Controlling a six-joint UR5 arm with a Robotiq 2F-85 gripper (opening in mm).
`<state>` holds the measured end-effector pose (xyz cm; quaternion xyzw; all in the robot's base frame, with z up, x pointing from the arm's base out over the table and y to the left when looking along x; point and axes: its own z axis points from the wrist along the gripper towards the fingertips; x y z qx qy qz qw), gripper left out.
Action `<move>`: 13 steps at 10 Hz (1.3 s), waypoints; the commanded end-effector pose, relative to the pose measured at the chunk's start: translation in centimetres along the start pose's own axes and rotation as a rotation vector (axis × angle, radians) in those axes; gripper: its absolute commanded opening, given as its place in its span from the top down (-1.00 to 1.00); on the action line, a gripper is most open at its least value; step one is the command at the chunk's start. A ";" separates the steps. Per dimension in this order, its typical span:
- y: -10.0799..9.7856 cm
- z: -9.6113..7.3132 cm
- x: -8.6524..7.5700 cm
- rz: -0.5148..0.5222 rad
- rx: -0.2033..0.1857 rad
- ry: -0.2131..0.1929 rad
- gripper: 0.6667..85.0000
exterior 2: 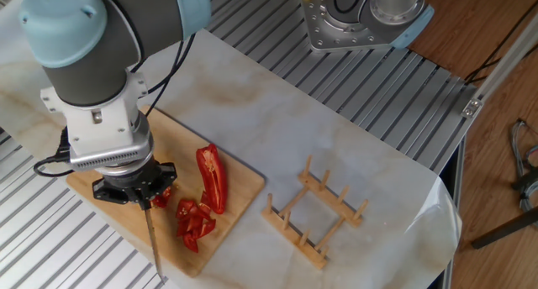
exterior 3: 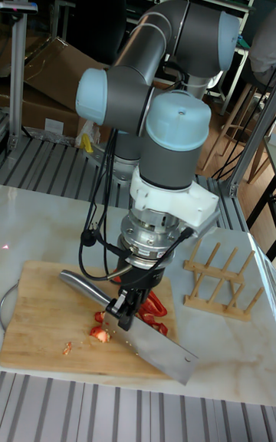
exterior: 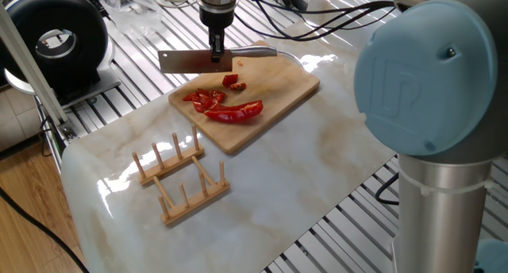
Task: Chop the chili peppers
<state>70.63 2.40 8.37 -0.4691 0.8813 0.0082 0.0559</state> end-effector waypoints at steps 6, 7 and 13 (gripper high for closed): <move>0.1 0.7 -0.2 0.001 -0.019 -0.037 0.98; -0.4 0.7 0.2 -0.021 0.001 -0.024 0.98; -2.6 1.3 1.1 -0.088 0.090 -0.008 0.98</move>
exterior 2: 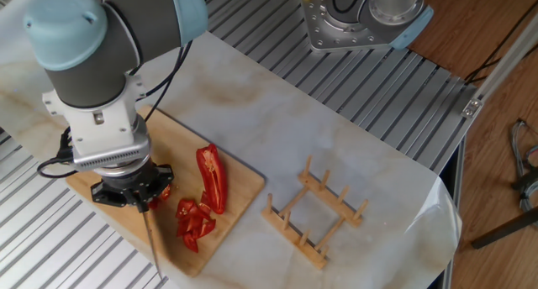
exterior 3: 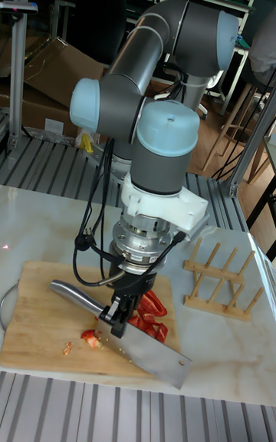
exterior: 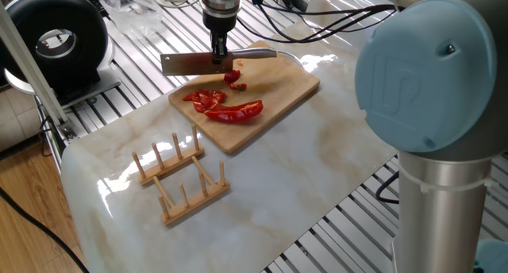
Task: Chop the chili peppers
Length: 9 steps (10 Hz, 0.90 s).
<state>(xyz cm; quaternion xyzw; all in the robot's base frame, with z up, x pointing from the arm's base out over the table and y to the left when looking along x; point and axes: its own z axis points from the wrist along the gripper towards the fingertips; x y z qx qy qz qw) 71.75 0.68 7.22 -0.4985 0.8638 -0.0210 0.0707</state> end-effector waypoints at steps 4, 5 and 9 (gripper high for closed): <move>-1.7 0.6 0.8 -0.051 0.070 0.005 0.98; -1.9 0.7 0.9 -0.050 0.083 0.007 0.98; -0.7 0.6 0.4 0.091 0.043 -0.023 0.98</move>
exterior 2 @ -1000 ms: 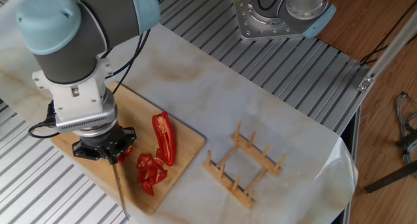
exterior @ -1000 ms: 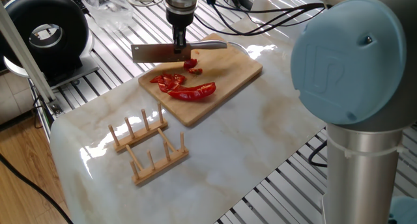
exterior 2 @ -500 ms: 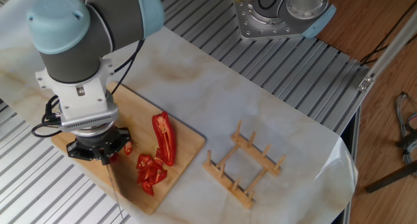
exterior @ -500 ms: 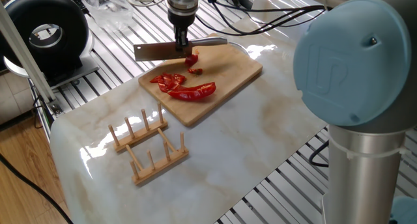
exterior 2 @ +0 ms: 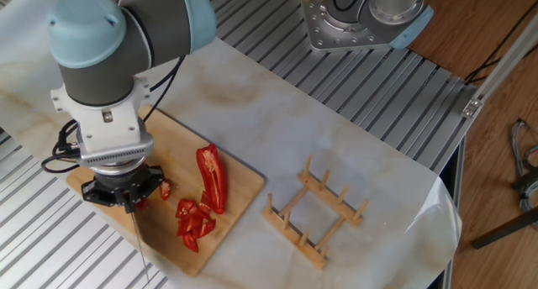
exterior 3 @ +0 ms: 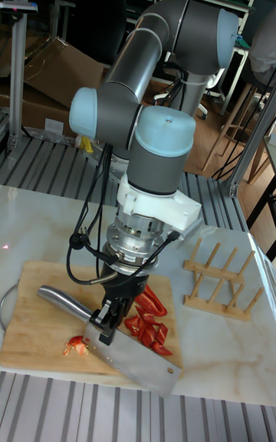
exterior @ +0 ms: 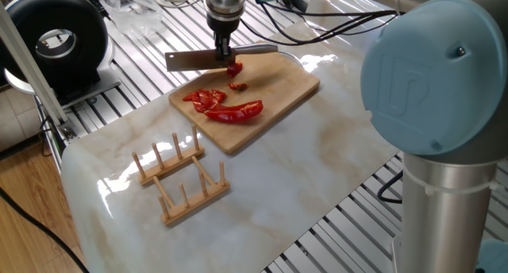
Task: Chop the chili peppers
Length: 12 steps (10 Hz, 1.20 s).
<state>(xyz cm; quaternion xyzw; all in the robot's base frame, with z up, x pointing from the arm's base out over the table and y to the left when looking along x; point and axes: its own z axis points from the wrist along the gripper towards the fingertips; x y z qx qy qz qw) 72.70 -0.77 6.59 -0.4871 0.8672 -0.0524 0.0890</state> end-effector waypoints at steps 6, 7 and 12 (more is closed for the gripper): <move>2.8 -2.1 -1.7 0.053 -0.104 -0.035 0.98; 3.0 -2.2 -1.6 0.018 -0.112 -0.034 0.98; -0.3 -2.0 -3.7 0.167 0.005 -0.114 0.98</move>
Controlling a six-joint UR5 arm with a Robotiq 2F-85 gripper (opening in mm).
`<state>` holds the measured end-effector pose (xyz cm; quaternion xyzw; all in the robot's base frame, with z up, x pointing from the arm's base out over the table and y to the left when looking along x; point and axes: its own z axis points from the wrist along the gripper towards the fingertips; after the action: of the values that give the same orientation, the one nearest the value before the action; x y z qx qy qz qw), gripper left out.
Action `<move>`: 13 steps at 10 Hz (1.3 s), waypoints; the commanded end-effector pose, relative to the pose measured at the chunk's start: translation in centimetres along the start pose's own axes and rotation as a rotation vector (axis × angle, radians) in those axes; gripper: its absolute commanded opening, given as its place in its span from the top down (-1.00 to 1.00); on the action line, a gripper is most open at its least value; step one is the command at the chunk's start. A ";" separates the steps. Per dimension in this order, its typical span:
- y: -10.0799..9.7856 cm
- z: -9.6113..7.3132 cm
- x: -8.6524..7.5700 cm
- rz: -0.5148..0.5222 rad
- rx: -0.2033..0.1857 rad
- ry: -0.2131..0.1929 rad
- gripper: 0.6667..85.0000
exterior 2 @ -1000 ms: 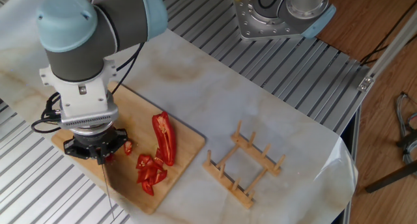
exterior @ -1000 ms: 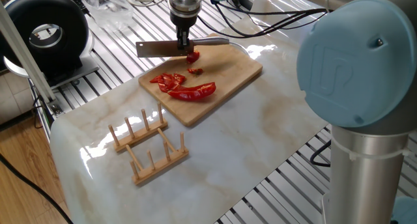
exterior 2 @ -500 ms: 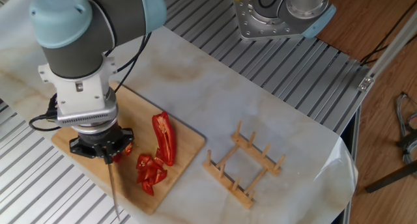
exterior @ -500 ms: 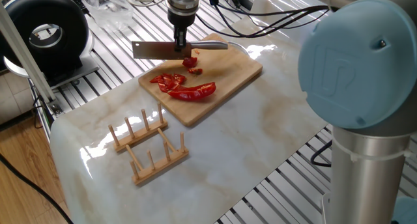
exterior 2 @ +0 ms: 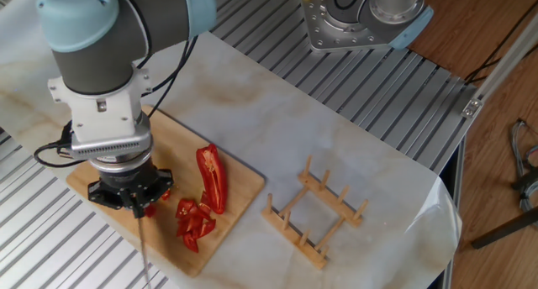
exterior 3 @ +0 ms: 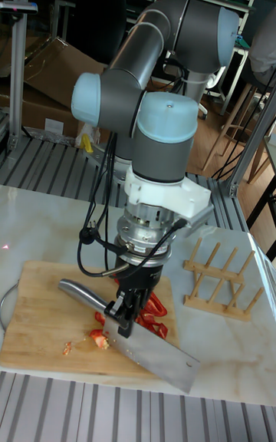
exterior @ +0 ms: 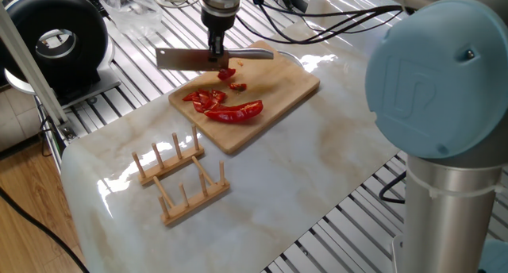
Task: Chop the chili peppers
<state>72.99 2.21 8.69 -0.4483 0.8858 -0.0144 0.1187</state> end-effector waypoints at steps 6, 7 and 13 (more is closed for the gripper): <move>2.5 1.8 -0.3 0.017 -0.117 -0.044 0.98; 3.1 1.5 -0.5 0.026 -0.143 -0.058 0.98; 2.0 0.3 -0.8 0.047 -0.097 -0.074 0.98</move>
<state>71.07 4.28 7.56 -0.4485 0.8849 0.0554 0.1132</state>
